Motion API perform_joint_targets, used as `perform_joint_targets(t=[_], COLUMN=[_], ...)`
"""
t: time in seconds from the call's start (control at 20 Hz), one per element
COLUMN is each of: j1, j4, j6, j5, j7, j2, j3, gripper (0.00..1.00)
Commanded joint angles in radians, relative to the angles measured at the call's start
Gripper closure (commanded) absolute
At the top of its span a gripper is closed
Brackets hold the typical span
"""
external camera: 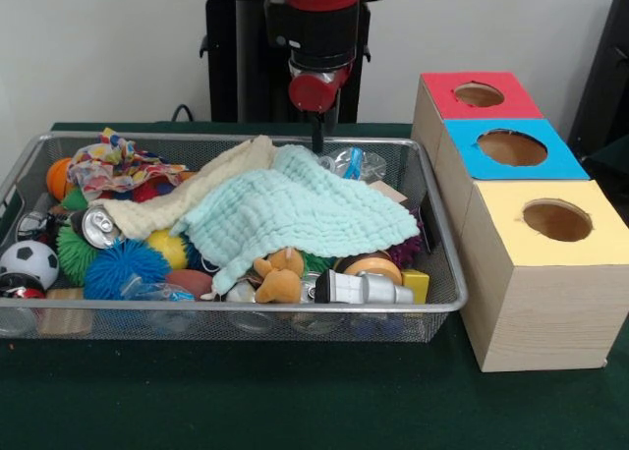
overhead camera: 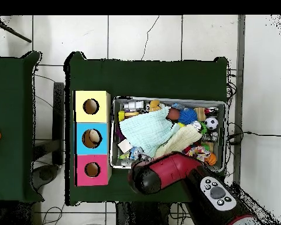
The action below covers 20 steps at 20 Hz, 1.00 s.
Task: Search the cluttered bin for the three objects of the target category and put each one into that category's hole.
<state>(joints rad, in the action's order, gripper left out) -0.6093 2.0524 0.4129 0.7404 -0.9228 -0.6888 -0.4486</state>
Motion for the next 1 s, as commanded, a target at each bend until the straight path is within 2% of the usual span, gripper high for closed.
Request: perform_joint_targets(t=[0.05, 0.3, 0.5, 0.65, 0.8, 1.0], j1=[0.001, 0.004, 0.008, 0.020, 0.032, 0.015], j4=[-0.021, 0.026, 0.009, -0.027, -0.069, -0.092], j6=[0.094, 0.151, 0.152, 0.157, 0.153, 0.159], j5=[-0.095, -0.242, -0.287, -0.282, -0.242, -0.203], j7=[-0.049, -0.085, -0.069, -0.046, -0.022, 0.029], j2=[-0.060, -0.152, -0.176, -0.157, -0.121, -0.098], j3=[-0.105, -0.158, -0.181, -0.178, -0.153, -0.148], gripper=[0.00, 0.00, 0.00, 0.00, 0.00, 0.00])
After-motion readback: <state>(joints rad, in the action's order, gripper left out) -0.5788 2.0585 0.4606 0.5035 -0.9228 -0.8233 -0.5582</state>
